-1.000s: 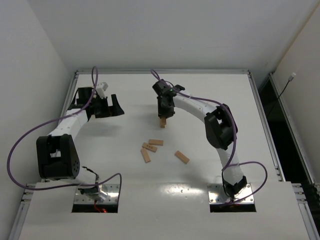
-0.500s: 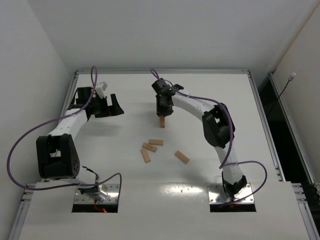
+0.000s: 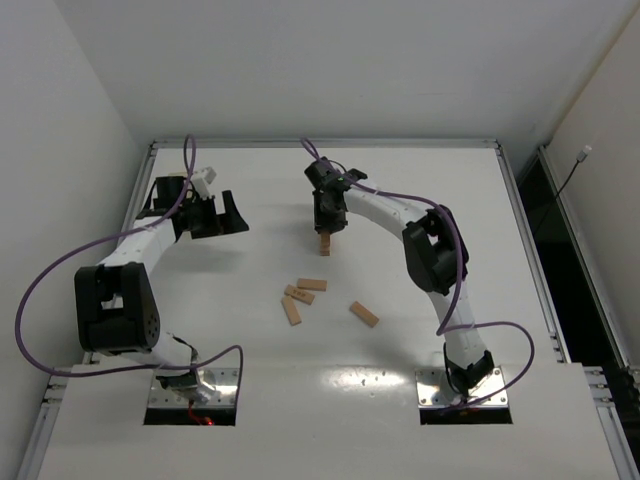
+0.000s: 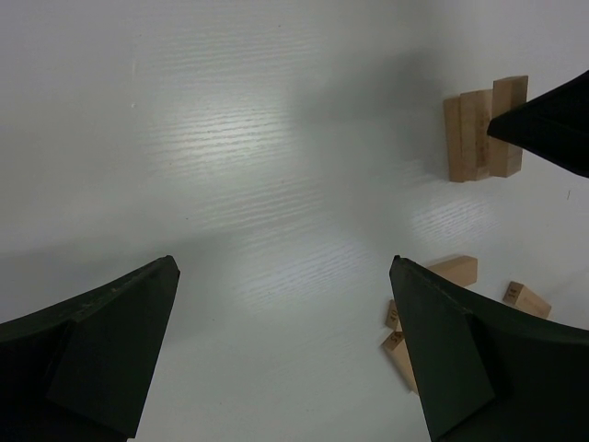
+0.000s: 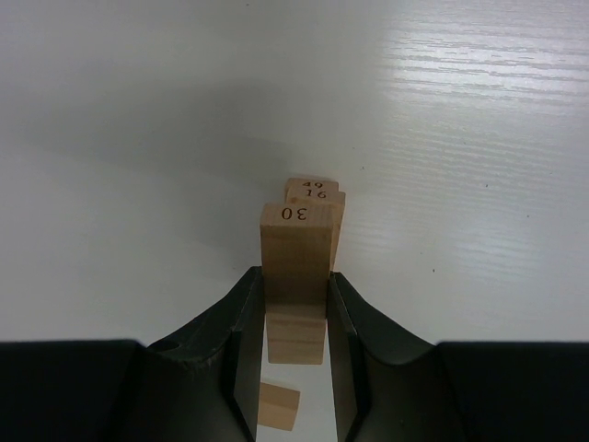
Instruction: Build the wood block tower
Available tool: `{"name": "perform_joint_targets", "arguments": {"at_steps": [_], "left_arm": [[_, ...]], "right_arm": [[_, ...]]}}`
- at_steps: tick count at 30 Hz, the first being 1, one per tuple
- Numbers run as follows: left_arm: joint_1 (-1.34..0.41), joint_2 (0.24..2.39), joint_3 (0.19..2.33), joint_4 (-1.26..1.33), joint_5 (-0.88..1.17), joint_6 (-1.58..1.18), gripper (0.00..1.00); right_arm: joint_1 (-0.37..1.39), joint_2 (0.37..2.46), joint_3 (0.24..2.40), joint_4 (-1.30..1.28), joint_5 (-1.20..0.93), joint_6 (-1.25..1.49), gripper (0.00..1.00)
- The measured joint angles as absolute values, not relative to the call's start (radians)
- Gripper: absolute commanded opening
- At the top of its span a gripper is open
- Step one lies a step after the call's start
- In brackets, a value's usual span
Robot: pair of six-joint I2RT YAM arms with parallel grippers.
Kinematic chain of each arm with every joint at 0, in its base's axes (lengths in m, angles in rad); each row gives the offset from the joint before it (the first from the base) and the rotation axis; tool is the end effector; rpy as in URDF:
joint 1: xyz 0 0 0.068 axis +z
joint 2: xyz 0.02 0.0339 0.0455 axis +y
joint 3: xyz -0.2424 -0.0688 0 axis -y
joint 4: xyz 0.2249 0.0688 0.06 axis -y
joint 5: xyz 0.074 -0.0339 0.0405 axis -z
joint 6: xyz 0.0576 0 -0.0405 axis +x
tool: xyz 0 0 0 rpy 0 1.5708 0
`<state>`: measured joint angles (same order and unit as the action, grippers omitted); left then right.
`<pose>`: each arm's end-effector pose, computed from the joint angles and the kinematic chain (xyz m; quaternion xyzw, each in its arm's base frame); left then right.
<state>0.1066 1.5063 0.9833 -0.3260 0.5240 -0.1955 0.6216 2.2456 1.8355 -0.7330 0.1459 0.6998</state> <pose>0.3123 0.0044 0.2021 -0.0456 0.9071 -0.2572 0.3300 0.3755 0.2587 0.1489 0.0536 0.9733 0.0737 0.2108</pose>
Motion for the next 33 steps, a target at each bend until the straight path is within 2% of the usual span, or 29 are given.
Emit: {"name": "perform_joint_targets", "arguments": {"at_steps": [9,13,15,16,18,21,33], "left_arm": [[0.107,1.509,0.983,-0.326,0.532,-0.196,1.00],[0.107,1.510,0.983,-0.327,0.534,-0.196,0.98],[0.107,1.511,0.983,-0.327,0.535,-0.196,0.98],[0.107,1.511,0.983,-0.327,0.535,-0.196,0.98],[0.111,1.512,0.983,-0.327,0.536,-0.196,0.98],[0.114,1.522,0.983,-0.327,0.538,-0.196,0.98],[0.117,1.531,0.983,-0.327,0.541,-0.196,0.96]], "right_arm": [[0.621,2.255,1.835,-0.729,0.146,0.699,0.01],[0.621,2.260,1.835,-0.726,0.145,0.699,0.10],[0.621,2.260,1.836,-0.724,0.145,0.696,0.11],[0.621,2.260,1.836,-0.723,0.145,0.693,0.15],[0.621,2.260,1.835,-0.719,0.145,0.690,0.17],[0.619,2.260,1.836,-0.715,0.145,0.688,0.26],[0.617,2.276,1.837,-0.710,0.142,0.676,0.28]]}}
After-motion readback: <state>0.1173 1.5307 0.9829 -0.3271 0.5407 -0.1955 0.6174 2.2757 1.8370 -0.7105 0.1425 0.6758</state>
